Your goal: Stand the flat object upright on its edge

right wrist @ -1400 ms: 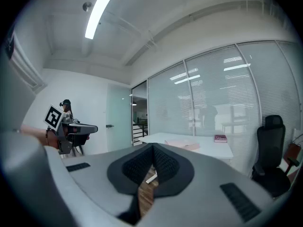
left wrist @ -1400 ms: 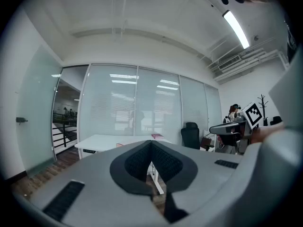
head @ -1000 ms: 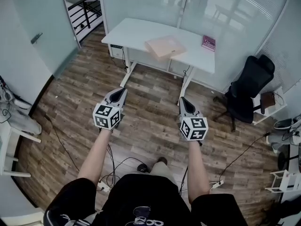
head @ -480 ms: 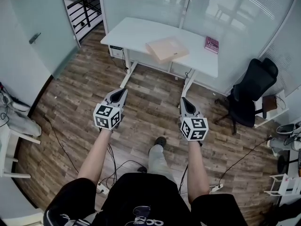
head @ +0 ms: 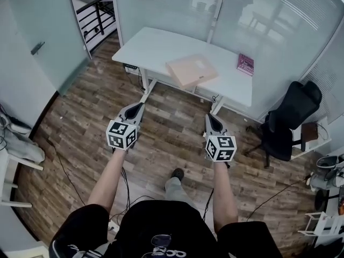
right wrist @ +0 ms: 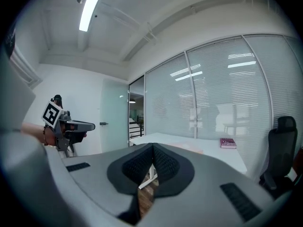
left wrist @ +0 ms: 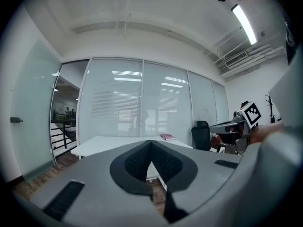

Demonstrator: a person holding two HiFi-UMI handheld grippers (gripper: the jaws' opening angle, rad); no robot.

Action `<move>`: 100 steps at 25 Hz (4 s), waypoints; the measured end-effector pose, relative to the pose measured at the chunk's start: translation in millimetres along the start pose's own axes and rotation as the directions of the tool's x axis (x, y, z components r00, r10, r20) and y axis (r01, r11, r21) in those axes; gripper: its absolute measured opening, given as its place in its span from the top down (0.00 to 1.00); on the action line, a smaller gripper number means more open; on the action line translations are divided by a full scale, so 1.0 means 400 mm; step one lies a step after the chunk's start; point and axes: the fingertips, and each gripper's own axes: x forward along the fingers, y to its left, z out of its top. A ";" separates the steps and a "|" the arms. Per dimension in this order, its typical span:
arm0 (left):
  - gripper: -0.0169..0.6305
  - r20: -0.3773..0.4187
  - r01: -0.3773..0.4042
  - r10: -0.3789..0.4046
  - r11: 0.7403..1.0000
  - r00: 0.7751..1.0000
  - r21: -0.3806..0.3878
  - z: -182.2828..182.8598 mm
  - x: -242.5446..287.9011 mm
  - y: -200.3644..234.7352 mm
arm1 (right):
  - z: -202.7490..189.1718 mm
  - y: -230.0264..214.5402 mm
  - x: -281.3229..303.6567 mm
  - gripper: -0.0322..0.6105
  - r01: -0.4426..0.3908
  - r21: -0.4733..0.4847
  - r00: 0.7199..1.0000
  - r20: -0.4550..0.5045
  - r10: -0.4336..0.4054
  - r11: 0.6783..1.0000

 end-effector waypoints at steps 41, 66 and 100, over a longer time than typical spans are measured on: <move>0.94 -0.074 -0.015 0.018 0.999 0.997 0.050 0.053 0.638 0.070 | 0.020 -0.456 0.490 0.91 -0.083 0.097 0.997 0.003 0.083 0.992; 0.94 -0.054 0.162 -0.157 0.982 0.986 0.096 0.107 1.083 0.335 | 0.058 -0.642 0.828 0.91 0.129 0.120 0.991 -0.001 -0.130 0.984; 0.94 -0.134 0.763 -0.759 0.646 0.637 -0.037 0.019 1.666 0.447 | 0.004 -0.711 1.128 0.92 0.654 0.176 0.757 -0.157 -0.635 0.736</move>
